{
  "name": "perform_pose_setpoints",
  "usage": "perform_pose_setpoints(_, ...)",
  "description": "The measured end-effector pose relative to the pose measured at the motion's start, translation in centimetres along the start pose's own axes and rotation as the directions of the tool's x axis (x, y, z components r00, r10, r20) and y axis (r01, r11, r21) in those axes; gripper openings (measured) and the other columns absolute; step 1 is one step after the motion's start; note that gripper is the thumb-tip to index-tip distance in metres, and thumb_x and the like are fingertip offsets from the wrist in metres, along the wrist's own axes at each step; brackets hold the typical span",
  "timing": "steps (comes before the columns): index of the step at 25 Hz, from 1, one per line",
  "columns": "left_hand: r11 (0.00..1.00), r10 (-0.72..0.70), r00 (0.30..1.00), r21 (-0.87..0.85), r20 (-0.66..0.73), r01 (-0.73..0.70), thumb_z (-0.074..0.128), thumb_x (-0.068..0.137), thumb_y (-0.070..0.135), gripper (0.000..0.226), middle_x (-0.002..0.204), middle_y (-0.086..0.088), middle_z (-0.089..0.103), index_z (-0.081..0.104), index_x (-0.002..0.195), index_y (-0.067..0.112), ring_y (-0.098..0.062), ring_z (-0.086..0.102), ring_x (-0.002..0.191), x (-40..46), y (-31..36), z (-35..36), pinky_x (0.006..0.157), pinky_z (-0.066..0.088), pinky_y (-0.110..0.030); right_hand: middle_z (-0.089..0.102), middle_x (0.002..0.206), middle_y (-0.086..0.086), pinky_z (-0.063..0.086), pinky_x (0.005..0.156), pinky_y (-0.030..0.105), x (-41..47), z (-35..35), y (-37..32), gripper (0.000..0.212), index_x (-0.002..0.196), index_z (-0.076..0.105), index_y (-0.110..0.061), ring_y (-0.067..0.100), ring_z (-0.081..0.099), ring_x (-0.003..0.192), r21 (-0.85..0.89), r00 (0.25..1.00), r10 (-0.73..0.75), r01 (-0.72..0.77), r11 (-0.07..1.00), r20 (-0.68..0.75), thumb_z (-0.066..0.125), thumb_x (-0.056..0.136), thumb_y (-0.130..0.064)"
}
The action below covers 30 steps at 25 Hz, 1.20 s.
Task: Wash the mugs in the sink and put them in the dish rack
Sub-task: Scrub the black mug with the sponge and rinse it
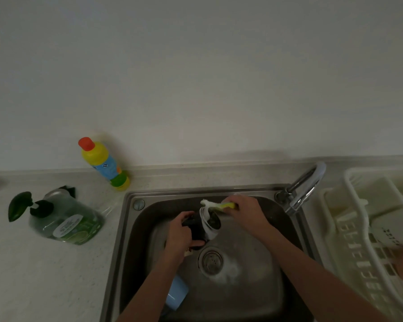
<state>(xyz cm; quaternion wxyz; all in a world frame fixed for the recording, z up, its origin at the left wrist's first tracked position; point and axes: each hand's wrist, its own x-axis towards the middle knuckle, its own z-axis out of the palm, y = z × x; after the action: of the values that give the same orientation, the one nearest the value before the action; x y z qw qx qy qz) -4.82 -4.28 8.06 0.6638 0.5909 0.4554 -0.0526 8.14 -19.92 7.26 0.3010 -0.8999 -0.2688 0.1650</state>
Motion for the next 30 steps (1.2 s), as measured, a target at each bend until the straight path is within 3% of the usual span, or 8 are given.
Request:
perform_pose_setpoints(3, 1.0, -0.001, 1.0, 0.024, 0.02, 0.0, 0.035, 0.091, -0.02, 0.055, 0.12, -0.008, 0.05, 0.059, 0.128, 0.013, -0.015, 0.054, 0.082, 0.8, -0.4, 0.1, 0.056, 0.061, -0.034, 0.068, 0.091, -0.001, 0.033, 0.062, 0.008, 1.9, -0.8, -0.2, 0.014, 0.102, 0.073, -0.017, 0.009, 0.056, 0.079, 0.006, 0.996, 0.005, -0.005, 1.0, -0.087, 0.07, 0.089, -0.02)
perform_pose_setpoints(7, 0.99, 0.032, 0.999, 0.136, 0.034, -0.036, 0.047, 0.087, -0.021, 0.057, 0.136, -0.012, 0.049, 0.059, 0.126, 0.019, -0.031, 0.055, 0.105, 1.6, -1.5, 0.2, 0.053, 0.06, -0.035, 0.071, 0.089, 0.003, 0.043, 0.074, 0.03, 5.0, -0.9, -0.4, 0.009, 0.096, 0.072, -0.016, 0.021, 0.062, 0.083, -0.047, 0.98, -0.027, 0.018, 0.999, -0.196, 0.067, 0.089, -0.02)
perform_pose_setpoints(11, 0.976, 0.026, 0.999, 0.213, 0.044, -0.035, 0.05, 0.084, -0.02, 0.06, 0.13, -0.007, 0.052, 0.059, 0.114, 0.031, -0.041, 0.051, 0.118, 2.0, -2.2, 0.1, 0.062, 0.062, -0.05, 0.072, 0.088, 0.006, 0.046, 0.075, 0.033, 7.5, 0.5, 0.9, 0.006, 0.092, 0.073, -0.013, 0.026, 0.063, 0.087, -0.093, 0.971, -0.066, 0.046, 0.995, -0.231, 0.069, 0.087, -0.014)
perform_pose_setpoints(16, 0.993, -0.008, 1.0, 0.117, 0.018, 0.005, 0.046, 0.086, -0.022, 0.058, 0.128, -0.011, 0.051, 0.06, 0.11, 0.028, -0.034, 0.055, 0.101, 2.9, -1.8, -0.2, 0.047, 0.057, -0.033, 0.069, 0.11, 0.011, 0.049, 0.092, 0.039, 8.5, 3.2, 3.8, 0.025, 0.103, 0.07, -0.007, 0.033, 0.061, 0.106, -0.144, 0.976, -0.157, 0.135, 0.98, -0.149, 0.065, 0.08, 0.002)
perform_pose_setpoints(19, 0.999, -0.01, 1.0, 0.04, -0.015, 0.011, 0.036, 0.088, -0.022, 0.058, 0.126, -0.013, 0.052, 0.061, 0.115, 0.023, -0.029, 0.059, 0.086, 3.7, -1.9, -0.6, 0.047, 0.057, -0.035, 0.067, 0.12, 0.007, 0.048, 0.103, 0.045, 8.5, 4.0, 4.7, 0.031, 0.113, 0.068, -0.01, 0.029, 0.059, 0.115, -0.222, 0.962, -0.248, 0.22, 0.95, -0.11, 0.069, 0.083, -0.015)
perform_pose_setpoints(24, 0.993, 0.059, 0.998, 0.1, -0.024, -0.056, 0.034, 0.085, -0.023, 0.065, 0.121, -0.012, 0.054, 0.059, 0.119, 0.027, -0.036, 0.065, 0.09, 3.9, -2.3, -0.9, 0.054, 0.06, -0.042, 0.048, 0.147, 0.011, 0.02, 0.119, 0.056, 7.8, 4.0, 3.7, 0.046, 0.133, 0.056, -0.013, 0.029, 0.034, 0.144, -0.452, 0.974, -0.223, 0.212, 0.866, 0.029, 0.05, 0.097, -0.039)
perform_pose_setpoints(28, 0.925, 0.231, 0.972, 0.302, 0.038, -0.231, 0.046, 0.074, -0.021, 0.073, 0.118, -0.005, 0.05, 0.06, 0.114, 0.038, -0.028, 0.056, 0.103, 2.9, -2.6, -1.5, 0.067, 0.061, -0.048, 0.06, 0.132, 0.007, 0.038, 0.113, 0.044, 4.0, 3.4, 1.1, 0.039, 0.124, 0.064, -0.017, 0.023, 0.053, 0.127, -0.07, 0.997, -0.07, 0.069, 0.995, -0.021, 0.055, 0.097, -0.044)
perform_pose_setpoints(30, 0.846, 0.317, 0.944, 0.422, 0.091, -0.325, 0.053, 0.069, -0.018, 0.076, 0.115, 0.0, 0.05, 0.058, 0.111, 0.044, -0.02, 0.053, 0.105, 1.8, -2.2, -1.8, 0.078, 0.06, -0.045, 0.071, 0.113, 0.002, 0.05, 0.102, 0.046, 2.2, 2.6, -0.7, 0.045, 0.113, 0.07, -0.02, 0.018, 0.066, 0.108, 0.349, 0.934, 0.184, -0.29, 0.891, 0.305, 0.062, 0.089, -0.057)
